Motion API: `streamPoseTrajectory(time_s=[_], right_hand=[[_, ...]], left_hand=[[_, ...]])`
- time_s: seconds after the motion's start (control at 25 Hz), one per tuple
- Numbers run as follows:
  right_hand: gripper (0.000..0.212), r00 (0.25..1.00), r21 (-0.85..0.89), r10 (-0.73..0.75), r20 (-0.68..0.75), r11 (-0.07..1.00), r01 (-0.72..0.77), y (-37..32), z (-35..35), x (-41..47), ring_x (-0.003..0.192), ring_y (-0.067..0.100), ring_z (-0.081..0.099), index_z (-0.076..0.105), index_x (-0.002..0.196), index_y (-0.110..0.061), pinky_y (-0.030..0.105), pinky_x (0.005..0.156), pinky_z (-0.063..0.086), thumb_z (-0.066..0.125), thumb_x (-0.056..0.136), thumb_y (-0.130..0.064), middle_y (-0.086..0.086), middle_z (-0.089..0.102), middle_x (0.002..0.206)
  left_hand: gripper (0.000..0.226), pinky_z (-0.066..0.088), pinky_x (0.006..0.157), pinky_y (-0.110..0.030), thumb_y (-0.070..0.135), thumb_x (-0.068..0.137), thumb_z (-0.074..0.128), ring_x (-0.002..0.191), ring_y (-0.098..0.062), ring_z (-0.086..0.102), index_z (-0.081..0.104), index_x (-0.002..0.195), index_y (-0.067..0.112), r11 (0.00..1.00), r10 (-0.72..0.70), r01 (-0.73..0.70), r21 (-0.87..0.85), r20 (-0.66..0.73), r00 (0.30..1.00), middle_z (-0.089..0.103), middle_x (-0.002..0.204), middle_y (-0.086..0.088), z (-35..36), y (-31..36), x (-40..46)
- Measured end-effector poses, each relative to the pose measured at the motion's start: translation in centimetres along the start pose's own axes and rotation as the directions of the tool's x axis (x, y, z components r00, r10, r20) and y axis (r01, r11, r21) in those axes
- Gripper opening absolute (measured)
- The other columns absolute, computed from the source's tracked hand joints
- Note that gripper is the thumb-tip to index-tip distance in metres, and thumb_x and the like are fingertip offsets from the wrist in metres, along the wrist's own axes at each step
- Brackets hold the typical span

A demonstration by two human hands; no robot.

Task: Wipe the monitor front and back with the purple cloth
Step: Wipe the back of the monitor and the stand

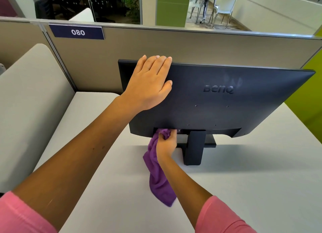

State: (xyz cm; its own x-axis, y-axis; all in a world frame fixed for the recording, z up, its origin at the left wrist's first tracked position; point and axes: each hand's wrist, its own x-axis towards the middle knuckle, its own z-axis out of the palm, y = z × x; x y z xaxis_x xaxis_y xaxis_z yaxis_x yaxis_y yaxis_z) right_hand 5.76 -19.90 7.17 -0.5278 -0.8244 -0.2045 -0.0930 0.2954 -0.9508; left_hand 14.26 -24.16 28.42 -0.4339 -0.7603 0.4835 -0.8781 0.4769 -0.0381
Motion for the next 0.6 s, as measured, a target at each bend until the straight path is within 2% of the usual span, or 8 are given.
streamPoseTrajectory(time_s=[0.04,0.12,0.2,0.28,0.36,0.48,0.52,0.6], right_hand=[[0.020,0.999,-0.031,0.003,0.054,1.000,-0.001,0.3,0.5,-0.1,0.090,0.013,0.059,0.052,0.114,-0.014,0.031,0.095,0.050,0.053,0.094,-0.015,0.004,0.061,0.101],[0.023,0.991,-0.069,0.016,0.133,0.998,-0.007,0.7,0.6,0.0,0.092,0.013,0.060,0.053,0.118,-0.015,0.028,0.095,0.048,0.051,0.096,-0.016,0.003,0.060,0.104],[0.029,0.962,-0.254,-0.113,0.247,0.951,0.177,1.6,-0.2,0.3,0.101,0.019,0.058,0.054,0.123,-0.015,0.024,0.091,0.046,0.051,0.094,-0.012,0.005,0.058,0.113],[0.029,0.880,-0.428,-0.171,0.444,0.822,0.375,2.8,-1.3,0.4,0.104,0.023,0.058,0.056,0.123,-0.013,0.020,0.087,0.044,0.048,0.095,-0.011,0.008,0.058,0.117],[0.028,0.805,-0.521,-0.174,0.567,0.682,0.514,4.3,-2.4,-0.2,0.106,0.025,0.058,0.057,0.121,-0.011,0.022,0.089,0.046,0.046,0.096,-0.015,0.010,0.057,0.121],[0.026,0.805,-0.596,-0.277,0.525,0.555,0.580,6.6,-5.2,-1.1,0.111,0.024,0.051,0.062,0.118,-0.016,0.028,0.093,0.050,0.051,0.095,-0.018,0.006,0.052,0.125],[0.024,0.820,-0.618,-0.301,0.487,0.544,0.567,7.4,-6.4,-1.4,0.108,0.022,0.051,0.064,0.114,-0.015,0.028,0.090,0.051,0.052,0.094,-0.016,0.005,0.053,0.122],[0.019,0.890,-0.644,-0.304,0.340,0.614,0.456,8.6,-9.3,-1.7,0.098,0.014,0.051,0.065,0.108,-0.012,0.030,0.083,0.054,0.053,0.093,-0.014,0.004,0.054,0.111]], left_hand=[[0.056,0.009,0.117,-0.042,0.036,0.096,0.032,0.139,-0.023,0.028,0.029,0.147,0.012,1.000,0.000,0.000,0.000,0.000,1.000,0.037,0.149,-0.005,0.0,-0.1,0.0],[0.056,0.009,0.117,-0.042,0.036,0.096,0.032,0.139,-0.023,0.028,0.029,0.147,0.012,1.000,-0.001,0.001,-0.001,0.001,1.000,0.037,0.149,-0.005,0.1,-0.2,-0.1],[0.056,0.009,0.117,-0.042,0.036,0.096,0.031,0.140,-0.023,0.028,0.029,0.147,0.013,1.000,-0.001,0.001,-0.003,0.000,1.000,0.036,0.149,-0.004,0.2,-0.3,-0.1],[0.056,0.009,0.117,-0.042,0.036,0.096,0.031,0.140,-0.022,0.028,0.029,0.147,0.013,1.000,-0.003,0.003,-0.005,-0.008,1.000,0.037,0.149,-0.004,0.3,-0.1,-0.1],[0.055,0.008,0.117,-0.041,0.035,0.096,0.031,0.140,-0.023,0.028,0.030,0.146,0.012,1.000,-0.004,0.004,-0.001,-0.016,1.000,0.037,0.149,-0.004,0.3,0.0,-0.1],[0.056,0.008,0.117,-0.043,0.033,0.096,0.032,0.141,-0.024,0.027,0.029,0.147,0.012,1.000,-0.010,0.010,0.015,-0.027,1.000,0.036,0.150,-0.006,0.3,0.0,-0.3],[0.056,0.008,0.117,-0.044,0.032,0.095,0.034,0.142,-0.025,0.025,0.029,0.147,0.011,1.000,-0.018,0.019,0.023,-0.043,0.999,0.034,0.151,-0.007,0.4,0.1,-0.5],[0.055,0.009,0.118,-0.047,0.028,0.094,0.037,0.144,-0.028,0.021,0.032,0.147,0.010,0.999,-0.053,0.054,0.004,-0.111,0.992,0.031,0.153,-0.009,0.9,0.8,-2.0]])
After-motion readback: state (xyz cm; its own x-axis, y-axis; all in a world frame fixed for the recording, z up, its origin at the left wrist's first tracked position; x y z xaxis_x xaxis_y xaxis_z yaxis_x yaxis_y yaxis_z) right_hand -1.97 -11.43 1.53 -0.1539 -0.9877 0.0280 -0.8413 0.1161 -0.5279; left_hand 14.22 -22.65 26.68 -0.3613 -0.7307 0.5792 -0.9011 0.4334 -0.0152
